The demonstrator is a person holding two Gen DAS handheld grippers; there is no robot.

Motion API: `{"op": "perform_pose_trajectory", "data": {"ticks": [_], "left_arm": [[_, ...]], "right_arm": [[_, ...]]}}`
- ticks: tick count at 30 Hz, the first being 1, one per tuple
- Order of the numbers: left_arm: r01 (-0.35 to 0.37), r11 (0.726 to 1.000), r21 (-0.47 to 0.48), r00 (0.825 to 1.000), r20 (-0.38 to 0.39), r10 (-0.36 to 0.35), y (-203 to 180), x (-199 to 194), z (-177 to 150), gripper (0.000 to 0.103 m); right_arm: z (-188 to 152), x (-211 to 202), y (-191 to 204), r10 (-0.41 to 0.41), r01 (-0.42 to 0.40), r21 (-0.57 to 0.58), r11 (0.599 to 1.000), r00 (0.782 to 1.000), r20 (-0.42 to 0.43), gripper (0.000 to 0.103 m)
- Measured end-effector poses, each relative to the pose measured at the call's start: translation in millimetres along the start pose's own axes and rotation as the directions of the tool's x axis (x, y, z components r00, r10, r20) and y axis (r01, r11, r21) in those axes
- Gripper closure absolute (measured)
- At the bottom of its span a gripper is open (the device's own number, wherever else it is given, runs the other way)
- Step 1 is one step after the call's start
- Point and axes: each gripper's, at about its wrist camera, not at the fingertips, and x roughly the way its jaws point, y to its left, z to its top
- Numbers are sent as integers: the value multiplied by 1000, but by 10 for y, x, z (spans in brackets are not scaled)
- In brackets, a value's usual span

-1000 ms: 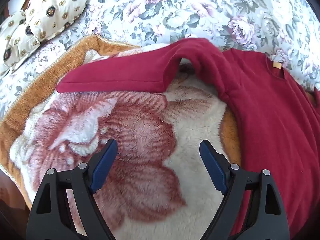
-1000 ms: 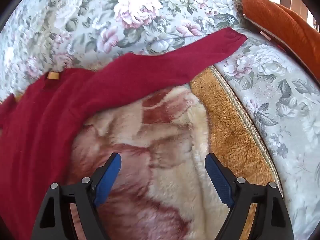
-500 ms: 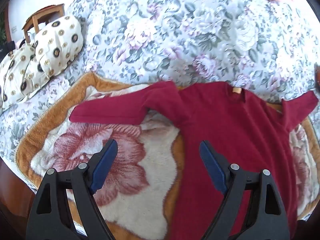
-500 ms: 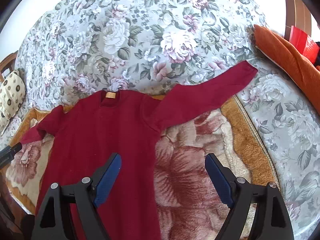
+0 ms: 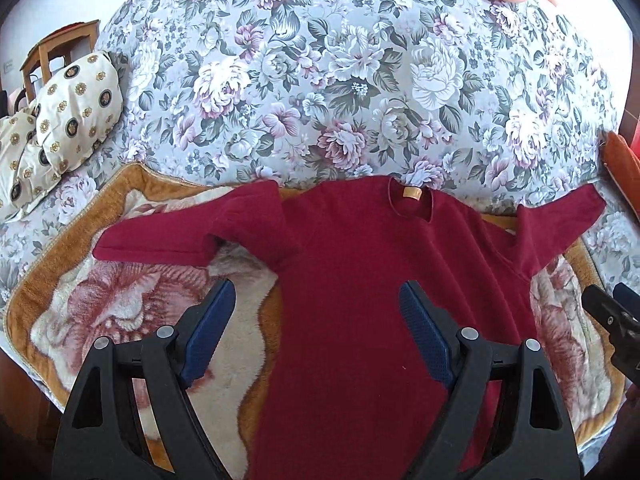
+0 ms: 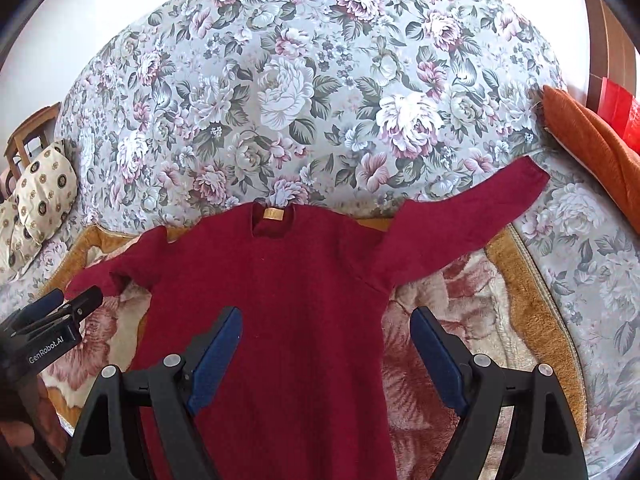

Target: Fold small clothes

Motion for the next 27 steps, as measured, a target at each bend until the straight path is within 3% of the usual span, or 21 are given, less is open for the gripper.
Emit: {"op": "perform_pose_trajectory", "data": {"ticks": [14,27], "left_arm": [[13,1000,15,998,-59,-12,-181,623,-128,19],[1,1000,6,998,-59,-1,-192,776,-153,19]], "right_arm": [[-82,555,47,-31,31,-18,999,999,-20,18],[-125,830,230,-40,41,-42,998,999,21,18]]}}
